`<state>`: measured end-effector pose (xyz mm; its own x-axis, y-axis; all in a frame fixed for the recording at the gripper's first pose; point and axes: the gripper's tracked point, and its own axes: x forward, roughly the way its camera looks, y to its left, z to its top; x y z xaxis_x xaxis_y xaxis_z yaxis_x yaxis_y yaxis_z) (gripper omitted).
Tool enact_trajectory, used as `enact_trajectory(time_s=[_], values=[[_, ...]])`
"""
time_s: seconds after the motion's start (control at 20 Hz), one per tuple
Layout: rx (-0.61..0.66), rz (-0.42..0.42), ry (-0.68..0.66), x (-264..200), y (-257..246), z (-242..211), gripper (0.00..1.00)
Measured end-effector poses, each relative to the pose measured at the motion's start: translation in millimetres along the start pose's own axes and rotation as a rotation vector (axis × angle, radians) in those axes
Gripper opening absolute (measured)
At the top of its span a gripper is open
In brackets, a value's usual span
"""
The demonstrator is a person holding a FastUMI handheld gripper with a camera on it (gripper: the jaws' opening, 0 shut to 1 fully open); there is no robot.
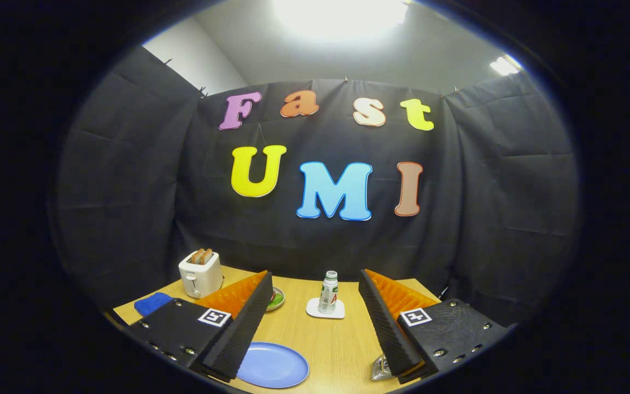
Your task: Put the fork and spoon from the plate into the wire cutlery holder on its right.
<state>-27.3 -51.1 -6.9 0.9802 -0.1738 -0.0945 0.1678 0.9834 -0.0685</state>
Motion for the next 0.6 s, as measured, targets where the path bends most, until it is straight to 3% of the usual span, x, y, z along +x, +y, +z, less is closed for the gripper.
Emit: enact_trajectory(time_s=[0.45, 0.6], values=[[0.048, 0.093, -0.006, -2, 21, -12, 0.97], [0.05, 0.09, 0.007, -1, 22, -17, 0.97]])
